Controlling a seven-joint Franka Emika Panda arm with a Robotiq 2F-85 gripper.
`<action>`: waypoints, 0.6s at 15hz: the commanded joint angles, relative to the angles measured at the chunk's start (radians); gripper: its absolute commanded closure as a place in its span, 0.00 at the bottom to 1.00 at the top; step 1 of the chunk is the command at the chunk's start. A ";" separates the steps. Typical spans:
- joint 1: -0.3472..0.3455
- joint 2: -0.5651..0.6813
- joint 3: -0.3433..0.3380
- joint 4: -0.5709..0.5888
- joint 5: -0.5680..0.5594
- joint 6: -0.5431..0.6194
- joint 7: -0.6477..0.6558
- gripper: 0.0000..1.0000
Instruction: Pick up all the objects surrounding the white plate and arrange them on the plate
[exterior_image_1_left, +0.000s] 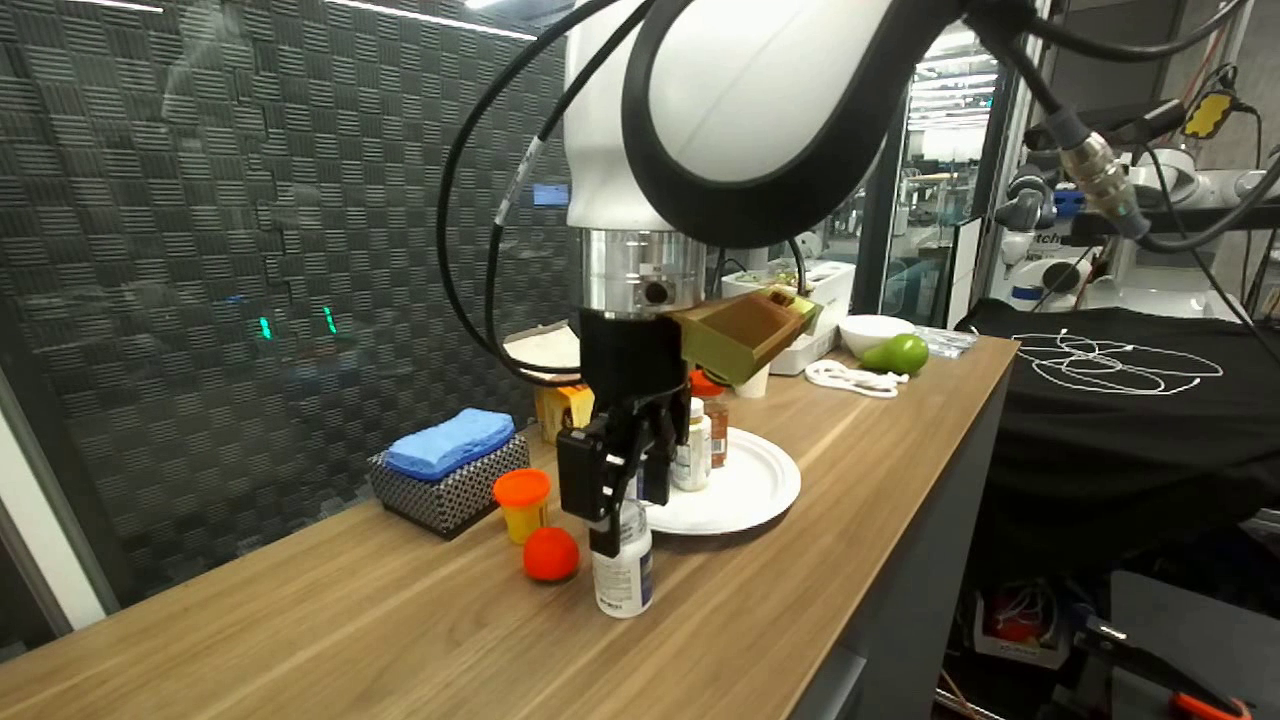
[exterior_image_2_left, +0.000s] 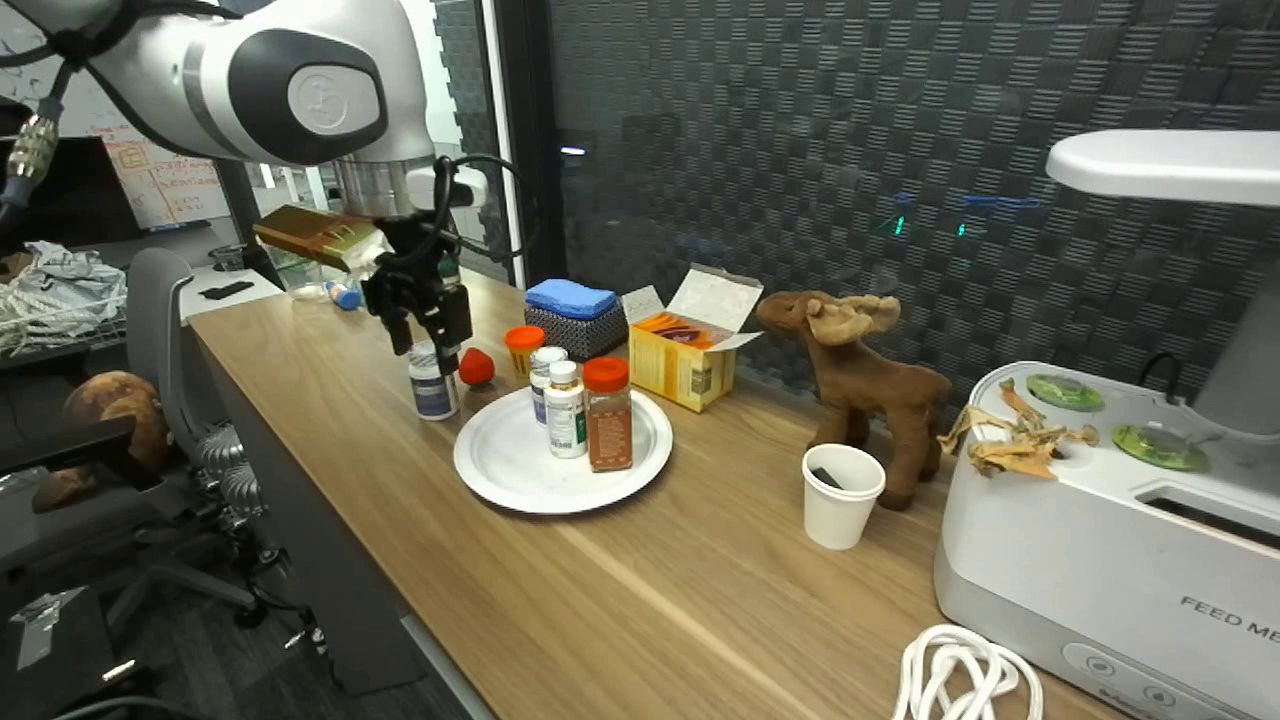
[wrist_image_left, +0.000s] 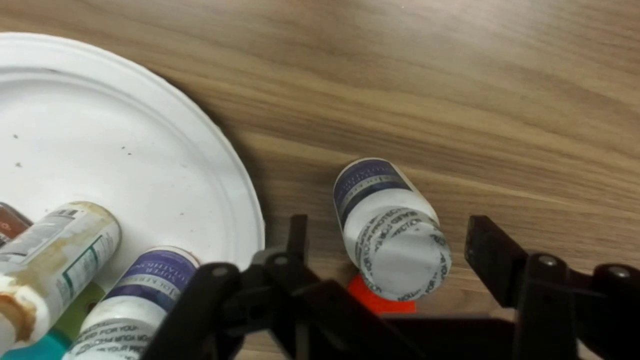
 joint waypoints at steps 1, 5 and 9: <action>0.001 -0.003 -0.004 0.011 -0.004 0.006 -0.012 0.51; 0.000 -0.011 -0.005 0.013 -0.006 0.003 -0.018 0.79; -0.009 -0.037 -0.011 0.018 0.001 -0.031 -0.029 0.80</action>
